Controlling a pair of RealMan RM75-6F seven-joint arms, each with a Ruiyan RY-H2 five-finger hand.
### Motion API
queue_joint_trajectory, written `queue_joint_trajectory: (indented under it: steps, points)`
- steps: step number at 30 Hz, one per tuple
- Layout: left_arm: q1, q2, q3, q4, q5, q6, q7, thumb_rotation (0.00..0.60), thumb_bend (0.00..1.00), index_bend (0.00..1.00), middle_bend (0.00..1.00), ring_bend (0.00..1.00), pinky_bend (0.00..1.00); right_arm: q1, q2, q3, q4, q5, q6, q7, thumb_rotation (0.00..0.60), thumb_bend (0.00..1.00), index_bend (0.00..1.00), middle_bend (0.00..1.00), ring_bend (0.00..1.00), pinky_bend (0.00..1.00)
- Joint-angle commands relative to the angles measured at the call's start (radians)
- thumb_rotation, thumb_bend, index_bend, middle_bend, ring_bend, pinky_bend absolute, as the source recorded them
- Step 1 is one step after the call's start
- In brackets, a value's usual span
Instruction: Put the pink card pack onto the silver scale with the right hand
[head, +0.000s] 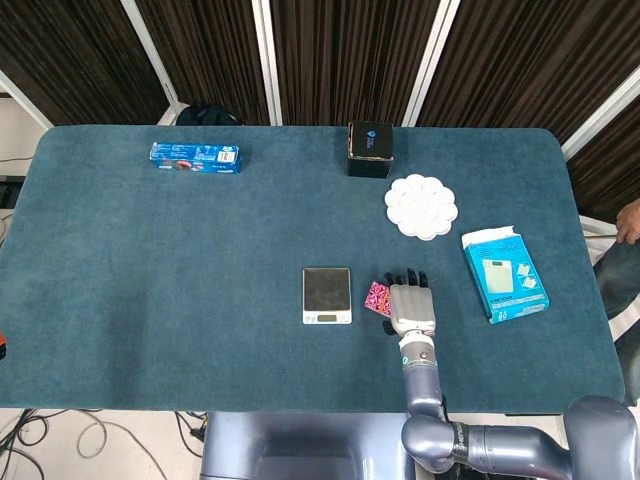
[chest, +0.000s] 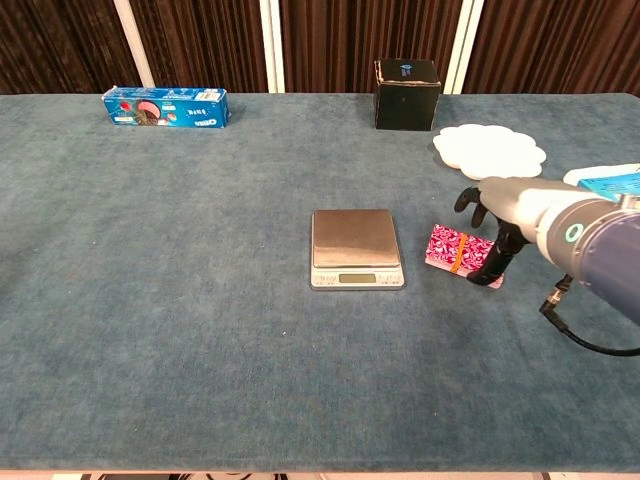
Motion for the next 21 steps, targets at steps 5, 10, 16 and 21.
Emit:
queue_joint_trajectory:
  steps: [5,10,16,21]
  points:
    - [0.0,0.001,0.0,-0.001,-0.002,-0.002,0.002,0.6,0.67,0.07,0.0,0.0,0.0,0.022,-0.028,0.011,0.029,0.025,0.004,-0.017,0.6,0.34,0.19,0.25,0.0,0.0]
    - [0.0,0.002,0.0,-0.002,-0.003,-0.002,0.0,0.6,0.67,0.07,0.0,0.0,0.0,0.036,-0.044,0.021,0.065,0.032,0.003,-0.021,0.6,0.34,0.23,0.25,0.02,0.0]
    - [0.0,0.003,0.001,-0.003,-0.003,-0.004,0.001,0.6,0.67,0.07,0.0,0.0,0.0,0.044,-0.058,0.022,0.103,0.032,0.004,-0.024,0.6,0.34,0.3,0.3,0.05,0.0]
    - [0.0,0.004,0.0,-0.003,-0.005,-0.005,0.001,0.6,0.67,0.07,0.0,0.0,0.0,0.044,-0.063,0.019,0.123,0.044,-0.005,-0.026,0.6,0.34,0.3,0.3,0.05,0.0]
